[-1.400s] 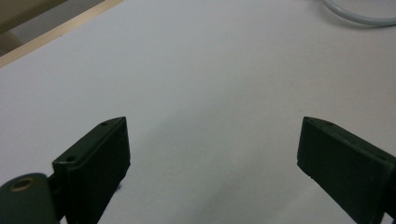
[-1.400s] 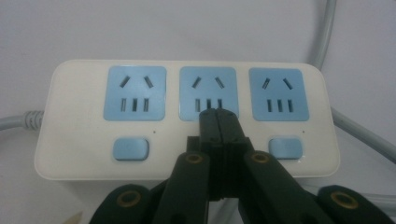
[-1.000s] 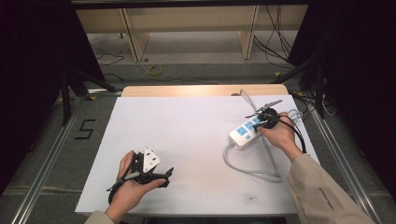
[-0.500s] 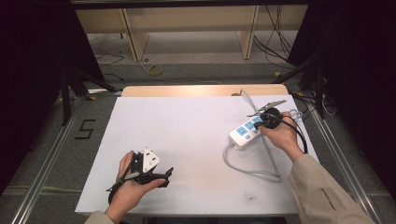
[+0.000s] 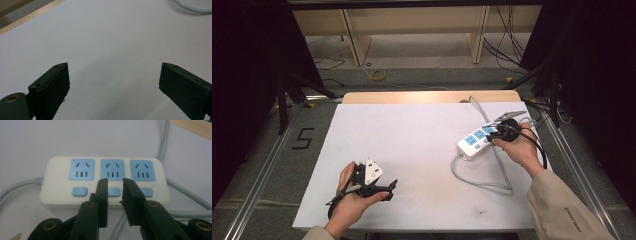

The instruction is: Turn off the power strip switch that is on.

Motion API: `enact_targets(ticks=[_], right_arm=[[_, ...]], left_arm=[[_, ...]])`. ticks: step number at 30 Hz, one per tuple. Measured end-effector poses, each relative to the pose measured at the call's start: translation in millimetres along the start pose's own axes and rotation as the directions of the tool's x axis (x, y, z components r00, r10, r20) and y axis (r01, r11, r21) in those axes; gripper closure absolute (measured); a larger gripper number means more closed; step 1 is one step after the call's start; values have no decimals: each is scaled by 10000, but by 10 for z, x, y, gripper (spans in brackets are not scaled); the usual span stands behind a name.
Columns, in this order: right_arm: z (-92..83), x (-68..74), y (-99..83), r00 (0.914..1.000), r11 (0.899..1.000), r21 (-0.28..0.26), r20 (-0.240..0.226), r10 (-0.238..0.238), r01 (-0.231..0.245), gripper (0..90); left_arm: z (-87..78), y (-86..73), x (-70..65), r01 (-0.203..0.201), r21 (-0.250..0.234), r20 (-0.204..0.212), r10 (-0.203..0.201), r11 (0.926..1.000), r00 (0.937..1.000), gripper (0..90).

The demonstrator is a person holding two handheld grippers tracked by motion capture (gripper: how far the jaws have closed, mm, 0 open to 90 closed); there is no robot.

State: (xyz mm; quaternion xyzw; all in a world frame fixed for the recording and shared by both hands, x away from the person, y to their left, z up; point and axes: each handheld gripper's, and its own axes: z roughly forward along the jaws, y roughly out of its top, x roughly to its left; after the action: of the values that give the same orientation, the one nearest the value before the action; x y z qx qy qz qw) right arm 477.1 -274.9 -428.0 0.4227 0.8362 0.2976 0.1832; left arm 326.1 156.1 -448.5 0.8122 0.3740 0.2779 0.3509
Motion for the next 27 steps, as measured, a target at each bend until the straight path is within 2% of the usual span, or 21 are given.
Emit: enact_targets(ticks=[13,27], right_arm=[[-146,59,-67,9997,9993,-367,-205,-123,116,669],[-314,149,-174,9986,9970,-769,-526,-31,-10,598]], left_arm=[[3,-2,0,17,15,-15,-17,10000,10000,91],[1,-4,3,57,39,-23,-57,10000,10000,93]])
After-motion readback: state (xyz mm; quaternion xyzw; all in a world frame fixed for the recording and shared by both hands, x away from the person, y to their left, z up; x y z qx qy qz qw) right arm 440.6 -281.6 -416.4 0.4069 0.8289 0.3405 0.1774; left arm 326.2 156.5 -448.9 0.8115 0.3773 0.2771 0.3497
